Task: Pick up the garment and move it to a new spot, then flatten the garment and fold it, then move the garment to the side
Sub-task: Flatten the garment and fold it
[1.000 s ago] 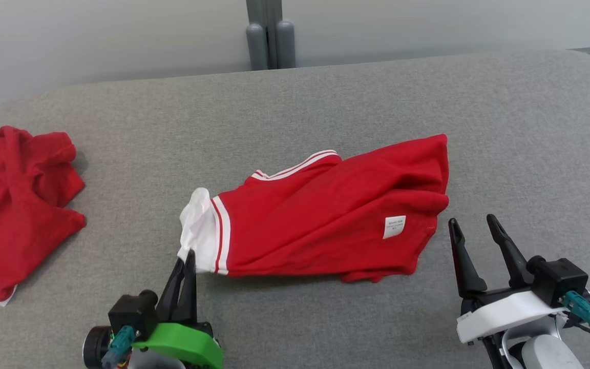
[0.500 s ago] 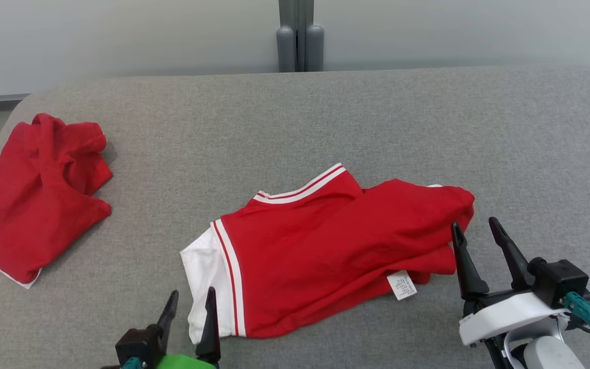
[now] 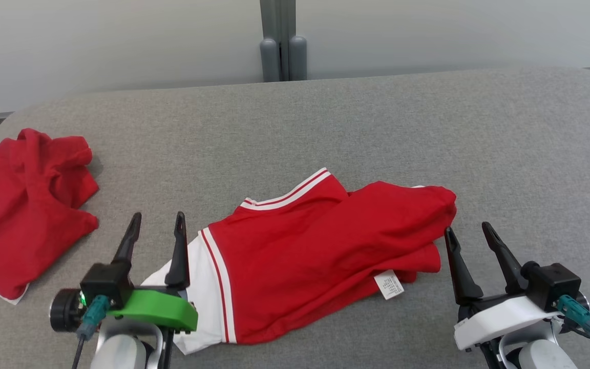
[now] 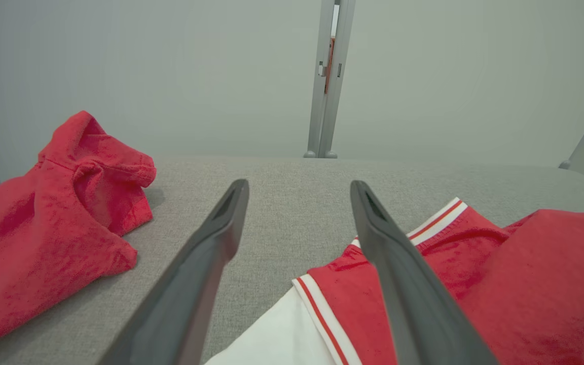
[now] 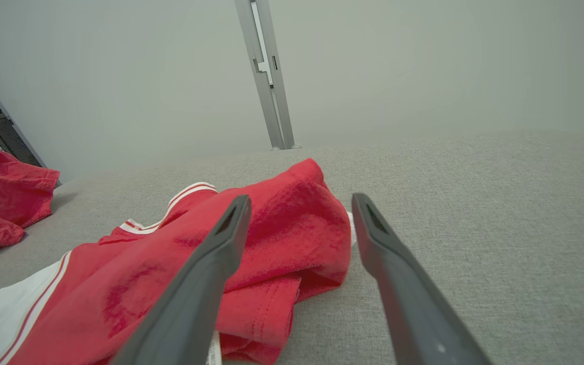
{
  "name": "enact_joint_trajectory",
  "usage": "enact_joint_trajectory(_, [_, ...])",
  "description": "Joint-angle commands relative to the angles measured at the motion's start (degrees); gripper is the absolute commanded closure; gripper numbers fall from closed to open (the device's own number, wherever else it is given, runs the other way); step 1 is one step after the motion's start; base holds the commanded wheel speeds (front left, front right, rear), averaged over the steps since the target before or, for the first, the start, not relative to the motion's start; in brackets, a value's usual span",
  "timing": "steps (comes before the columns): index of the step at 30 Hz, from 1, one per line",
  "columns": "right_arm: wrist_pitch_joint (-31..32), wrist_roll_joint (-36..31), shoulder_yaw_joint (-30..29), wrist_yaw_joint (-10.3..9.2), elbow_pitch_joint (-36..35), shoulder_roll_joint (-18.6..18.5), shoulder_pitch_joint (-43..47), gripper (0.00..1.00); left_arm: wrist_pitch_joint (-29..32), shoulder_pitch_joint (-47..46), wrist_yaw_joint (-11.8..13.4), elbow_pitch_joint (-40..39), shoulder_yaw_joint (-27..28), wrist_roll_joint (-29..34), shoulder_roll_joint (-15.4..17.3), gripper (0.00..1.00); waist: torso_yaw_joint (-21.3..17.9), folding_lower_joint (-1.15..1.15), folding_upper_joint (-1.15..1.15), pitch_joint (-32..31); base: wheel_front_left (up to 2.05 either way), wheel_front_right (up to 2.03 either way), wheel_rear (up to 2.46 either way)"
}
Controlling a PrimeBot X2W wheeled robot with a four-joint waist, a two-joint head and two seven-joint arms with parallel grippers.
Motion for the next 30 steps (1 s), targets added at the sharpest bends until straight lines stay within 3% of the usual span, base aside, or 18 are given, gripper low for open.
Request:
enact_joint_trajectory(1, [-0.19,-0.02,0.01,0.00,0.08,0.08,-0.41,0.00,-0.04,-2.51,-0.54,0.97,0.11,0.77,0.92,0.00,-1.07,0.00,0.00,0.63,0.00,0.00,0.00])
enact_joint_trajectory(8, [-0.19,0.43,0.07,0.00,0.03,-0.07,-1.59,0.00,0.70,-13.14,-2.88,8.00,-1.30,3.15,3.76,0.00,-4.59,0.00,0.00,3.10,0.00,0.00,0.00])
enact_joint_trajectory(15, [-0.19,0.98,0.02,0.00,-0.03,-0.25,-3.08,0.00,2.74,-21.34,-4.97,16.04,-5.01,4.69,4.60,0.00,-7.91,0.00,0.00,6.09,0.00,0.00,0.00])
enact_joint_trajectory(30, [-0.19,1.22,-0.72,0.00,0.25,-0.22,-4.65,0.00,7.09,-26.00,-6.69,35.36,-11.12,3.07,4.34,0.00,-11.02,0.00,0.00,8.47,0.00,0.00,0.00])
